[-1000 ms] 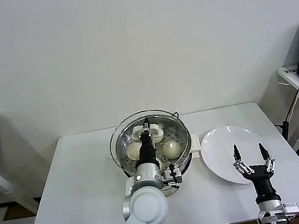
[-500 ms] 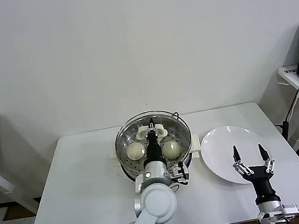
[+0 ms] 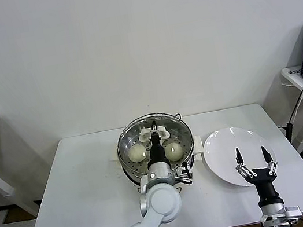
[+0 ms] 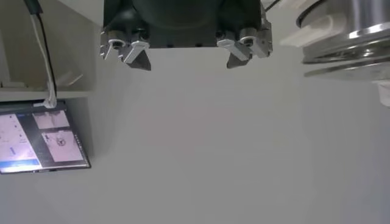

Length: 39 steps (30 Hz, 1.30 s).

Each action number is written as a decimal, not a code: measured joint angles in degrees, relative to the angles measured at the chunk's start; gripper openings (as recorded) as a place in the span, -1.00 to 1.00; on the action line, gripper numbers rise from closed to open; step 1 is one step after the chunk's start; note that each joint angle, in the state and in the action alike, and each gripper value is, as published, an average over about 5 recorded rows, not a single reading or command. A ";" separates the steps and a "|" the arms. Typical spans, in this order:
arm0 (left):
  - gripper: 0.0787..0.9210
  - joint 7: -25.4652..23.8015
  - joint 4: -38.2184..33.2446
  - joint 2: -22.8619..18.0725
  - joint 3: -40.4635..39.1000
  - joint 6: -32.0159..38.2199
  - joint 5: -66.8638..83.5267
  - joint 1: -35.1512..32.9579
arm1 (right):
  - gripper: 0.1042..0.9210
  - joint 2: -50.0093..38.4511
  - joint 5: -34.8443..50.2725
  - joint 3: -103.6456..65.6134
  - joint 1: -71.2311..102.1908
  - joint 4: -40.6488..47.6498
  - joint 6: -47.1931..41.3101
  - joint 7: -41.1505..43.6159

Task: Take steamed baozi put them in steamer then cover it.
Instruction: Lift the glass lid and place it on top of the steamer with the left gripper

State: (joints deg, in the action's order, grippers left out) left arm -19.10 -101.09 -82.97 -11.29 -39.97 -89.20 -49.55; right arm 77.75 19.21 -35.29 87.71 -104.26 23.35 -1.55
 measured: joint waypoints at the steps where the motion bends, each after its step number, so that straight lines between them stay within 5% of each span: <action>1: -0.73 0.05 0.10 -0.12 0.06 0.03 -0.05 -0.08 | 0.76 -0.01 -0.01 0.04 -0.04 0.04 0.00 0.01; 39: -0.73 1.91 1.78 -1.73 1.78 1.71 -0.96 -2.03 | 0.76 -0.40 -0.73 0.27 -0.09 -0.01 0.37 0.31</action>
State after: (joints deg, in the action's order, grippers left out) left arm -17.19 -99.31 -84.70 -9.50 -38.26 -90.16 -51.58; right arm 77.35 18.48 -35.02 87.61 -104.27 23.72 -1.24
